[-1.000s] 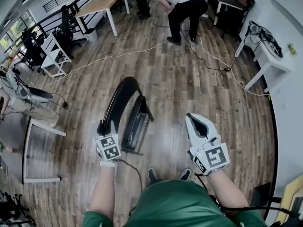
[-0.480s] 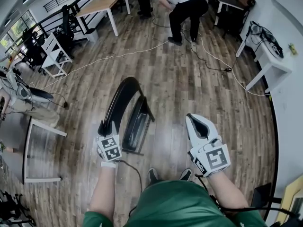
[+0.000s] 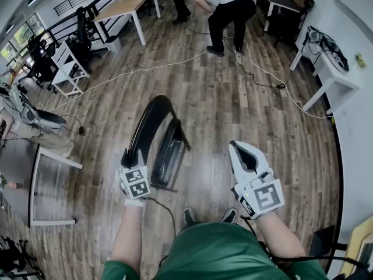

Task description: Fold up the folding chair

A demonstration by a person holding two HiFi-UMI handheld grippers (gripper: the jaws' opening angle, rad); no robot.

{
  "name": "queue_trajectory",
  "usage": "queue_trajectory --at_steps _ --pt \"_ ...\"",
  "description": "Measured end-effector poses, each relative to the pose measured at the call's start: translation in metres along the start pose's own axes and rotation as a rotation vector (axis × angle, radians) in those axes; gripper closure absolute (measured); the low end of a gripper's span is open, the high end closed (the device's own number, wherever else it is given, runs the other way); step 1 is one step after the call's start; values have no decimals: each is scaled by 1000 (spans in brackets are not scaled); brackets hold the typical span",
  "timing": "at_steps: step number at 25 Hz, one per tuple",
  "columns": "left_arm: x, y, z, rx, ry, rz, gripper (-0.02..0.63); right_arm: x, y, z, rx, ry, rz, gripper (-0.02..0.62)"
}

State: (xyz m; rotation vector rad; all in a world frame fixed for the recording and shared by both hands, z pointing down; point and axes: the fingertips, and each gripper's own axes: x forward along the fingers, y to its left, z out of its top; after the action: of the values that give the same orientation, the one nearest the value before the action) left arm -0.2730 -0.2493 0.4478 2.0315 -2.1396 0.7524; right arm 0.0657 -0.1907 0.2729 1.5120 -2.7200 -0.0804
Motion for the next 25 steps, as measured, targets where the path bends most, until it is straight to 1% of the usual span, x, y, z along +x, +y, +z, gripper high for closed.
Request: queue_trajectory --at_steps 15,25 --pt "1 4 -1 -1 -4 -1 414 -9 3 -1 0 12 -10 592" --pt "1 11 -4 -14 -11 -31 416 1 21 -6 2 30 -21 592"
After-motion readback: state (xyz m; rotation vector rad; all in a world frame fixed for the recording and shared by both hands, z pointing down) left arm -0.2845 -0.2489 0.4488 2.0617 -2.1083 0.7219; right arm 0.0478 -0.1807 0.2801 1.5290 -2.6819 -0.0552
